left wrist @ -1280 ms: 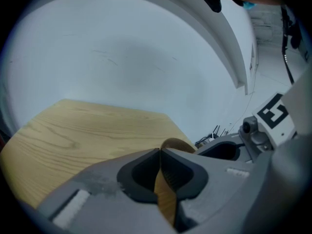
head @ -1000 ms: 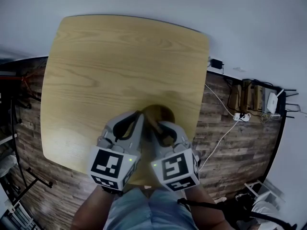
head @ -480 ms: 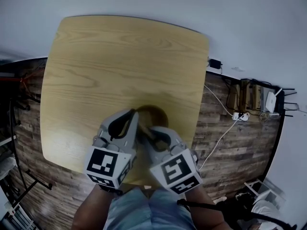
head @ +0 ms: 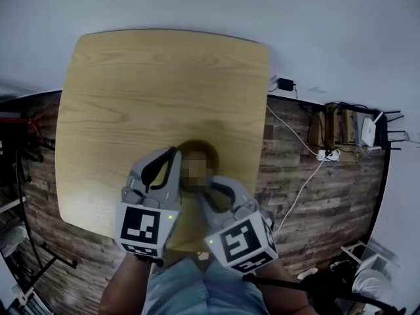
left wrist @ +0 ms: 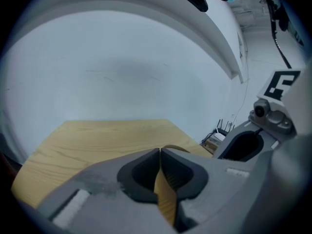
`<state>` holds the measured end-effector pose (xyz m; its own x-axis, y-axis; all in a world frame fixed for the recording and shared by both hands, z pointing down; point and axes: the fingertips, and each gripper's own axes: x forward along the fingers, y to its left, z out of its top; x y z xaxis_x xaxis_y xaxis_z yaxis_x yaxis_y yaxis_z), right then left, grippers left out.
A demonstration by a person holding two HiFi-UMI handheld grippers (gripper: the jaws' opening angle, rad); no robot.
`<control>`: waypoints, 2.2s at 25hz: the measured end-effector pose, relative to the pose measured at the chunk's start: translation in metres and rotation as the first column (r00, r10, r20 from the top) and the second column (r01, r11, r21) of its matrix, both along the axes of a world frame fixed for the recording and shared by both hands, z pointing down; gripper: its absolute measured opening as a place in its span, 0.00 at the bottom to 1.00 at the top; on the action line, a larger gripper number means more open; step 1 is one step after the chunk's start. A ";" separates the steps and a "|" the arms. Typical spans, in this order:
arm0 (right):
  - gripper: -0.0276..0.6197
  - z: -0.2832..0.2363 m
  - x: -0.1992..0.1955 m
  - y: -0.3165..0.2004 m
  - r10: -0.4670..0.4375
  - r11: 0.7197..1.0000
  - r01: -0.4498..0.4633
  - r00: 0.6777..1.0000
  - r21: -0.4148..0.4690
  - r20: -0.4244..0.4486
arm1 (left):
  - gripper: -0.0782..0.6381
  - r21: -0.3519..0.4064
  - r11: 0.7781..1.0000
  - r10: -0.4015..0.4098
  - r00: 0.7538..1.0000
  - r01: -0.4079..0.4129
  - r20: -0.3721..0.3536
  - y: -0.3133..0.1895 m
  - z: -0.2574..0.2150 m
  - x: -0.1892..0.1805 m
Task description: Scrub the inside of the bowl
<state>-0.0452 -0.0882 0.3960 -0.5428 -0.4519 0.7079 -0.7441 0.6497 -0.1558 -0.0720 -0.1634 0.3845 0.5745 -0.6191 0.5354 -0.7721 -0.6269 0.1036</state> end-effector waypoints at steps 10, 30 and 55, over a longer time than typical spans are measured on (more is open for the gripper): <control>0.13 -0.003 0.027 -0.012 -0.006 0.988 0.034 0.982 0.150 -0.188 | 0.15 0.012 1.000 0.024 0.999 -0.024 0.023 0.003 -0.014 0.013; 0.12 0.024 -0.005 0.021 -0.074 0.990 0.069 0.997 -0.121 -0.034 | 0.15 0.033 0.990 0.133 0.991 -0.134 0.033 0.012 -0.006 0.016; 0.13 -0.014 0.023 -0.003 0.051 0.997 -0.048 0.998 0.065 -0.046 | 0.15 -0.014 0.994 0.112 0.994 -0.112 0.008 0.001 -0.005 0.016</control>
